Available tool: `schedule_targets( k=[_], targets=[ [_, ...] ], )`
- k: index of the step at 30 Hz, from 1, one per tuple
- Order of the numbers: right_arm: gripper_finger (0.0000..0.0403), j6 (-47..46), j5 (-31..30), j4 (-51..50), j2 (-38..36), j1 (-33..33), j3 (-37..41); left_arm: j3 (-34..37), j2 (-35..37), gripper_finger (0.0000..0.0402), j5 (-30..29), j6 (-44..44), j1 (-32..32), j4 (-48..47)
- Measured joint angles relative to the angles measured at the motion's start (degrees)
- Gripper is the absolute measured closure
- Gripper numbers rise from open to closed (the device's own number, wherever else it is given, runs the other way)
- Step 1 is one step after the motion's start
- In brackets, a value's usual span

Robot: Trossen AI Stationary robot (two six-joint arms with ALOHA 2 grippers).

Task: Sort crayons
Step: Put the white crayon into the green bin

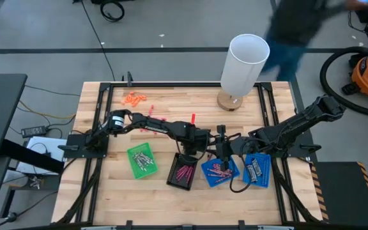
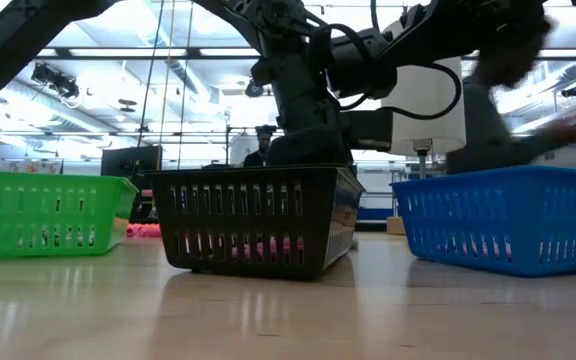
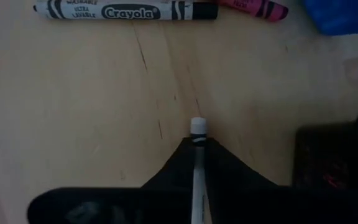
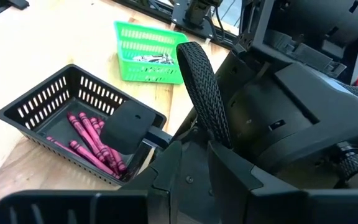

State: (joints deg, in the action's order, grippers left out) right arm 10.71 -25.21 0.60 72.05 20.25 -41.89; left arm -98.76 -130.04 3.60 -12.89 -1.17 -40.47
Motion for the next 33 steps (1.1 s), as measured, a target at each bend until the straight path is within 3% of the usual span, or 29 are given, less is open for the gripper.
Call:
schedule_targets(
  k=[12, 20, 26, 33],
  targets=[
    [0.0316, 0.06, -0.09, -0.38, 0.0, 0.22, -0.02, 0.11, 0.33, 0.039, -1.89, 2.45, -0.15, -0.02],
    [0.0316, 4.37, -8.81, -1.55, 0.0, 4.77, 0.0, 0.31, 1.3, 0.0391, -5.61, 3.31, -0.15, -0.39],
    [0.0316, 5.98, -8.3, -3.72, -0.7, 8.41, 0.0, 0.26, 1.42, 0.0391, -8.2, 3.31, -1.37, -2.13],
    [0.0316, 5.29, -5.46, -5.97, -6.76, 11.58, 0.02, 0.55, 2.84, 0.0391, -10.51, 3.56, -2.36, -6.56]
  ],
)
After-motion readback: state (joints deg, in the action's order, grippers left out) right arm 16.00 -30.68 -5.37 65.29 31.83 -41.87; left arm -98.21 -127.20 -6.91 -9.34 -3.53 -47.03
